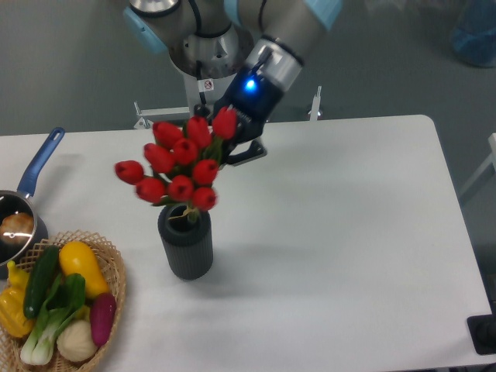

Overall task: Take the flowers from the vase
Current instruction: 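Lift the gripped tulips straight up out of the grey vase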

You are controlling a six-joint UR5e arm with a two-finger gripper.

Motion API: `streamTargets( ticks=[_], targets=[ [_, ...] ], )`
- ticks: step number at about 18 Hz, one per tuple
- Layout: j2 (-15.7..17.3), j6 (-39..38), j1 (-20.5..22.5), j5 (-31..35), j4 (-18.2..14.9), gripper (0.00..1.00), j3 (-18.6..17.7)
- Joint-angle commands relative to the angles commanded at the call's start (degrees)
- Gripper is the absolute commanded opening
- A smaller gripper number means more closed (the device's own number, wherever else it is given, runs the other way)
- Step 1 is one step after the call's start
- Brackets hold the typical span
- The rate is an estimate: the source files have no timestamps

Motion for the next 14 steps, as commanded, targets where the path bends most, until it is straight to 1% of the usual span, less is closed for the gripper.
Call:
streamTargets(
  ticks=[3,7,11,14],
  targets=[
    [0.0,-3.3,0.9,-2.6,0.0,0.00,1.1],
    [-0.3,-4.5,1.0,-2.8,0.1,0.00,1.5],
    [-0.4,-3.9,4.5,-2.6,0.5,0.00,1.5],
    [-0.8,-2.7,8.3,0.7,1.1,0.00,2.4]
  ],
)
